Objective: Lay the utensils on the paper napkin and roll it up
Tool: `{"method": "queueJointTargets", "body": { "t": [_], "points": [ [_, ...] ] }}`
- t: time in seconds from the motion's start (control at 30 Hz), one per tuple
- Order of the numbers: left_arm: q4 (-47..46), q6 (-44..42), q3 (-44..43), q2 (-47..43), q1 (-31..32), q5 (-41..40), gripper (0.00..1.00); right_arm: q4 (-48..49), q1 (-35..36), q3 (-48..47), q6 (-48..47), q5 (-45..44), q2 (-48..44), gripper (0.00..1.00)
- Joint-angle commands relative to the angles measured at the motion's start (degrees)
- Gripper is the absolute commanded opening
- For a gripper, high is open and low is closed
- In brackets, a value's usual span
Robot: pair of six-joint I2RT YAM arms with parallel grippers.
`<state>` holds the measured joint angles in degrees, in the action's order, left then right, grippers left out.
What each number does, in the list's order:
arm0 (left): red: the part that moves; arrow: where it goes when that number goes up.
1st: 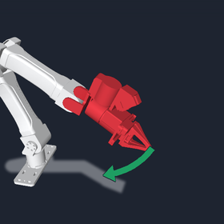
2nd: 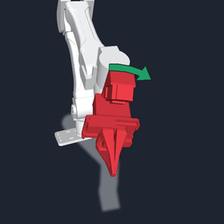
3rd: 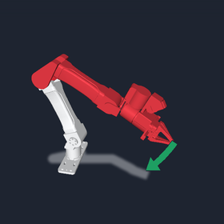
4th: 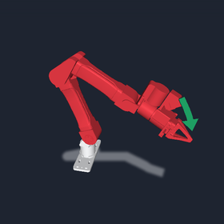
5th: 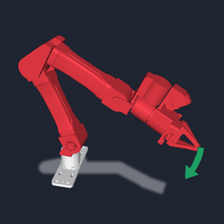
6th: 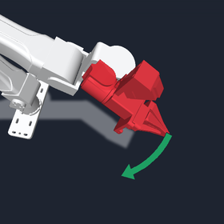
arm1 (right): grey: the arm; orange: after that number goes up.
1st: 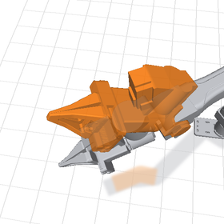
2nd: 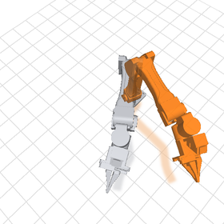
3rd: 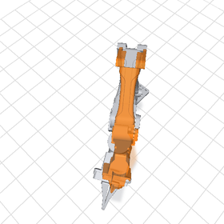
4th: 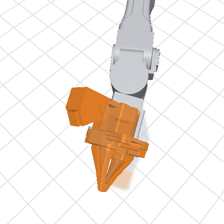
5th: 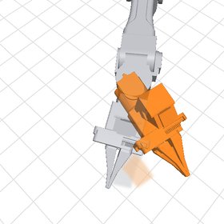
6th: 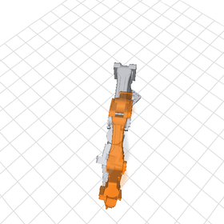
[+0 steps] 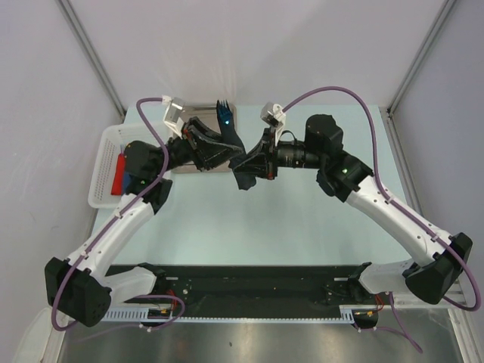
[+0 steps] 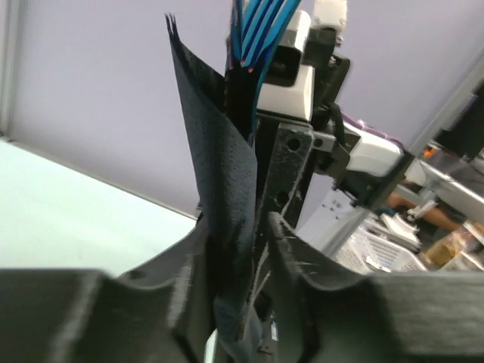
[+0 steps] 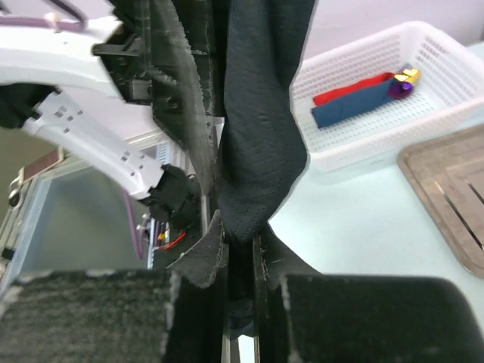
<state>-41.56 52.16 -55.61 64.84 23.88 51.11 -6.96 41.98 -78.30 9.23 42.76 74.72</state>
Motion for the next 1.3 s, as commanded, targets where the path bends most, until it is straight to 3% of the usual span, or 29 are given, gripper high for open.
{"method": "queueJointTargets", "body": {
  "t": [0.0, 0.03, 0.2, 0.23, 0.27, 0.37, 0.57, 0.7, 0.8, 0.9, 1.03, 1.1, 1.2, 1.27],
  "points": [
    [8.65, -1.35, -2.57, -1.55, -3.22, -6.20, 0.48, 1.25, 0.39, -1.85, 1.74, -6.19, 0.34, 0.00],
    [10.08, -1.88, -2.39, -1.99, -4.62, -5.85, 0.59, 1.77, -0.14, -2.03, 2.19, -6.98, 0.34, 0.00],
    [21.24, -8.03, -1.25, -4.80, -6.21, -4.88, 0.76, 3.97, -1.46, -2.29, 6.31, -9.01, 0.25, 0.00],
    [22.56, -7.95, -0.99, -4.98, -6.21, -5.84, 0.84, 5.02, -1.63, -2.38, 7.80, -8.75, 0.34, 0.00],
    [23.27, -6.47, -0.46, -4.99, -6.21, -6.02, 0.86, 5.38, -1.63, -2.38, 8.34, -8.40, 0.43, 0.00],
    [21.70, -2.09, -0.11, -4.11, -6.21, -6.20, 0.87, 6.35, -1.64, -2.03, 11.15, -7.08, 0.69, 0.00],
    [9.06, 6.18, 2.87, -2.70, -5.07, -2.42, 0.86, 9.51, -1.72, -1.59, 14.05, -6.12, 1.48, 0.00],
    [5.36, 7.95, 2.88, -1.30, -3.67, -2.07, 0.84, 10.48, -1.64, -1.77, 14.76, -5.76, 2.19, 0.00],
    [3.68, 9.88, 2.97, -0.50, -3.49, -2.16, 0.79, 10.22, -1.63, -1.94, 14.59, -6.11, 2.54, 0.00],
    [2.98, 10.85, 2.71, 0.11, -3.49, -3.29, 0.66, 9.43, -1.28, -1.85, 13.62, -6.81, 2.54, 0.00],
    [2.63, 11.91, 2.44, 1.25, -3.49, -4.09, 0.38, 8.28, -0.93, -1.68, 12.30, -7.96, 2.63, 0.00],
    [2.19, 12.17, 2.09, 1.69, -3.49, -4.09, 0.32, 7.15, -0.49, -1.94, 11.34, -9.36, 2.71, 0.00],
    [3.15, 11.04, 1.12, 2.48, -3.58, -4.18, 0.13, 4.53, 0.29, -2.64, 8.88, -12.34, 2.98, 0.00],
    [8.82, 7.80, -0.45, 2.75, -3.66, -4.88, 0.02, 4.06, 0.39, -2.99, 7.56, -13.66, 3.07, 0.00]
  ]
}}
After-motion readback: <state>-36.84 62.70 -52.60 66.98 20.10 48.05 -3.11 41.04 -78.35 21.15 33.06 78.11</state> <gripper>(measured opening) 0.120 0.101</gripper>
